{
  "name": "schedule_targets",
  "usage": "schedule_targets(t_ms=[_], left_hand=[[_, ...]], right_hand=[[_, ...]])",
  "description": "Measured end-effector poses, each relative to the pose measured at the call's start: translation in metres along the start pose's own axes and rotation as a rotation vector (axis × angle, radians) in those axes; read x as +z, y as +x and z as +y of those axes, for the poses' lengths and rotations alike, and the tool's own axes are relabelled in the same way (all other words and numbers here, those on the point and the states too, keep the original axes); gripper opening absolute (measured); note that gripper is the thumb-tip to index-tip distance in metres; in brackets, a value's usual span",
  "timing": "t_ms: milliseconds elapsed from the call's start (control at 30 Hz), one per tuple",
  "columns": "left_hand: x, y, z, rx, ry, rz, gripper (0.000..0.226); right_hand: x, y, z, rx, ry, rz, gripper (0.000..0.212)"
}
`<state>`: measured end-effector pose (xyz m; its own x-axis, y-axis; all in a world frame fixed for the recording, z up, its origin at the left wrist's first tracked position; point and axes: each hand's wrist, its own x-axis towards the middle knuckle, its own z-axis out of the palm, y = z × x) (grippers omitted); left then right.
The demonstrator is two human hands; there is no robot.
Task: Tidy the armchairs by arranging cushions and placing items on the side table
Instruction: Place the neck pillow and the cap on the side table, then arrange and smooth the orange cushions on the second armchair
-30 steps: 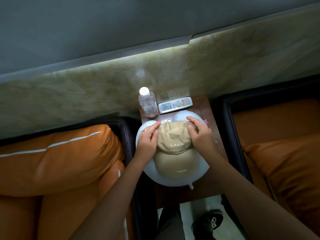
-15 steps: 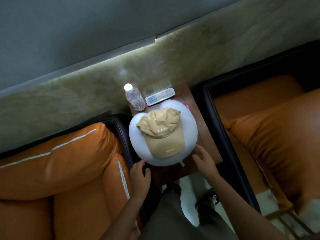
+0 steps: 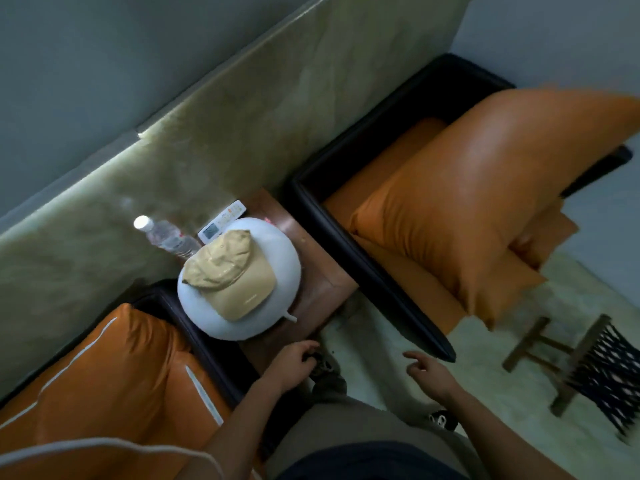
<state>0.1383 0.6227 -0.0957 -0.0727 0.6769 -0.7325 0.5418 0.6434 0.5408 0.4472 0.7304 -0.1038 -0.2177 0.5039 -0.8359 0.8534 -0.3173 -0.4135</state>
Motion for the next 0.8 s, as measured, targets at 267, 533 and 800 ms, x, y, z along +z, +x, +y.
schedule_targets(t_ms=[267, 533, 800], left_hand=[[0.105, 0.015, 0.136, 0.093, 0.172, -0.053, 0.041], [0.195, 0.002, 0.297, 0.331, 0.055, 0.052, 0.036], [0.172, 0.025, 0.399, 0.571, 0.074, 0.245, 0.035]], right_hand=[[-0.092, -0.032, 0.122, -0.062, 0.115, 0.068, 0.042], [-0.188, -0.050, 0.210, -0.044, 0.397, 0.244, 0.041], [-0.280, -0.027, 0.164, -0.266, 0.426, 0.348, 0.034]])
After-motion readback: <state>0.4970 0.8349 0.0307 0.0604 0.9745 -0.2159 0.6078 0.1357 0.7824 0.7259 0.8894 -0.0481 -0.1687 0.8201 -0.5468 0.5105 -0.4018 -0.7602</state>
